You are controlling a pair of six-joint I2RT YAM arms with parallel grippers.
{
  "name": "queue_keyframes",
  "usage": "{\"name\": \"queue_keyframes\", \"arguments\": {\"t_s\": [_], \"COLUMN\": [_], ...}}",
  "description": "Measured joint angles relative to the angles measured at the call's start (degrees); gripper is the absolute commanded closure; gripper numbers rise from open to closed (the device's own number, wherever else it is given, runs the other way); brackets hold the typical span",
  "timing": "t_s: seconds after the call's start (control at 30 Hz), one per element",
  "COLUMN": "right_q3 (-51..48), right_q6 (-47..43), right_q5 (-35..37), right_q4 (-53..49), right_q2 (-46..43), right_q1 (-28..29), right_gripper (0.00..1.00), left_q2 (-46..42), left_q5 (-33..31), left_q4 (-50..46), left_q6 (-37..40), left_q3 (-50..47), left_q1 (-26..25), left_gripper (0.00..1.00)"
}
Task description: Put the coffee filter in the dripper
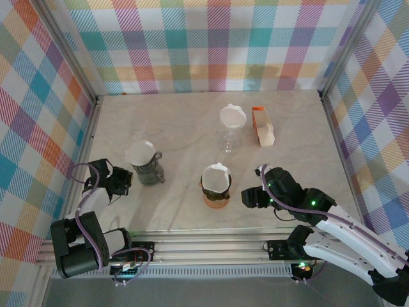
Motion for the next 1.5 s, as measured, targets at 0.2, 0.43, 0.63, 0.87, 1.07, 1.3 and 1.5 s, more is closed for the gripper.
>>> {"name": "queue_keyframes", "arguments": {"t_s": [0.2,0.43,0.63,0.87,1.07,1.3,1.5], "right_q3": [0.0,0.0,0.0,0.0,0.0,0.0,0.0], "right_q6": [0.0,0.0,0.1,0.5,0.7,1.2,1.9], "right_q5": [0.0,0.0,0.0,0.0,0.0,0.0,0.0], "right_q4": [-0.1,-0.8,-1.0,-1.0,-1.0,-1.0,-1.0], "right_q2": [0.0,-0.9,-1.0,-1.0,-1.0,-1.0,-1.0], "right_q1": [0.0,0.0,0.0,0.0,0.0,0.0,0.0], "right_gripper": [0.28,0.28,0.28,0.29,0.29,0.29,0.29], "left_q2": [3.8,7.1,10.7,11.6,14.3,17.5,18.9], "left_q5": [0.7,1.8,2.6,1.0,-2.2,-5.9,-7.6], "left_q4": [4.0,8.4,11.6,13.5,15.1,16.6,16.9], "left_q6": [-0.7,-0.8,-0.8,-1.4,-3.0,-4.8,-5.4], "left_q3": [-0.3,-0.3,-0.3,-0.2,1.1,3.7,5.4], "left_q1": [-2.3,-3.1,-5.8,-12.8,-19.5,-28.4,-31.9], "left_gripper": [1.00,1.00,1.00,1.00,1.00,1.00,1.00]}}
